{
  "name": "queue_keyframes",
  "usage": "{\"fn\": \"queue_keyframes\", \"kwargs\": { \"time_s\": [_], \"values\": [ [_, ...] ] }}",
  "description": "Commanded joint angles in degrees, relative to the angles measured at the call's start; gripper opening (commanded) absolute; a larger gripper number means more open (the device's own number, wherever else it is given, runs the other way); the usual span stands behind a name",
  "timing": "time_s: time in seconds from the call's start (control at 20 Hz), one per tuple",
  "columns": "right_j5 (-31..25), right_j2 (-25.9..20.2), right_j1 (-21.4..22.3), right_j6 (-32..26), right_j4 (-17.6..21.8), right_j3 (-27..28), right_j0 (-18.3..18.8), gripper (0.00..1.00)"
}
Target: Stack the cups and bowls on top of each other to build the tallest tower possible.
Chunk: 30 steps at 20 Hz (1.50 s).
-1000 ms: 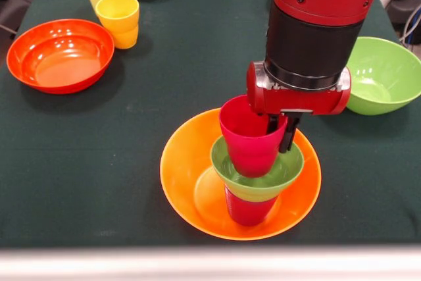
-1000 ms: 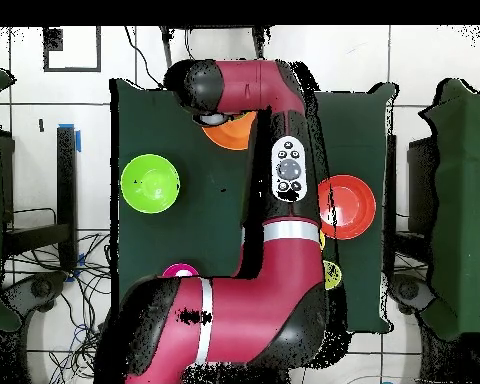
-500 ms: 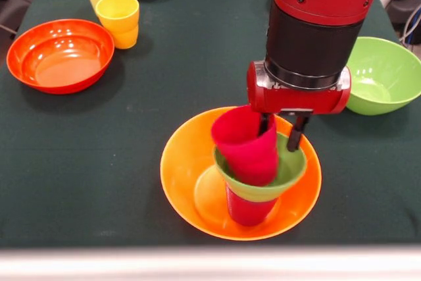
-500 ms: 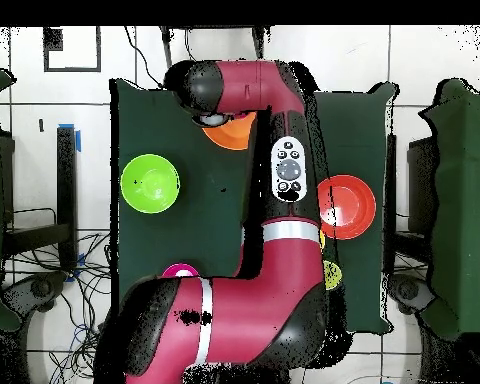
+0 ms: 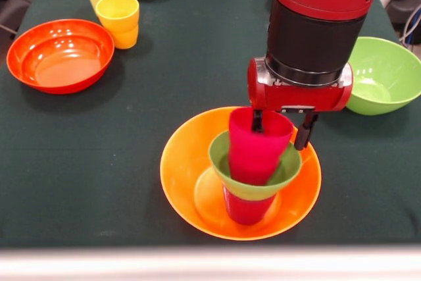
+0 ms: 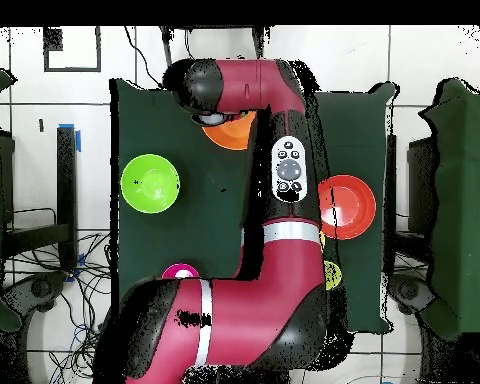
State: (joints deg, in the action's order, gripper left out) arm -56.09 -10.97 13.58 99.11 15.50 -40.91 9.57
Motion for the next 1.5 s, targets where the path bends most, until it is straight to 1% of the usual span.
{"fn": "queue_keyframes", "kwargs": {
  "time_s": [0.05, 0.45, 0.6, 0.75, 0.8, 0.95, 1.05, 1.2, 1.3, 1.35, 1.5],
  "values": [
    [0.53, -2.34, 1.09, -1.26, 0.0, -4.82, -0.74, 1.0],
    [0.02, -2.48, 0.6, -1.61, 0.15, -3.98, -0.82, 1.0],
    [-1.53, -2.61, -0.27, -1.85, 0.25, -1.97, -1.09, 1.0],
    [-3.28, -2.16, 0.35, -1.37, 0.09, -2.0, -1.32, 1.0],
    [-5.28, -1.82, 0.92, -0.95, -0.25, -2.3, -1.46, 1.0],
    [-10.39, -0.16, 7.36, -0.59, -1.81, -8.06, -1.4, 1.0],
    [-13.55, 0.47, 9.78, -0.92, -2.38, -9.15, -1.51, 1.0],
    [-15.54, 0.42, 10.53, -1.34, -2.9, -9.09, -1.37, 1.0],
    [-14.47, 0.26, 10.5, -1.16, -2.99, -9.91, -1.2, 1.0],
    [-13.08, 0.12, 10.56, -0.88, -3.01, -10.94, -1.05, 1.0],
    [-8.29, 0.0, 11.62, 1.06, -3.4, -15.75, -0.8, 1.0]
  ]
}}
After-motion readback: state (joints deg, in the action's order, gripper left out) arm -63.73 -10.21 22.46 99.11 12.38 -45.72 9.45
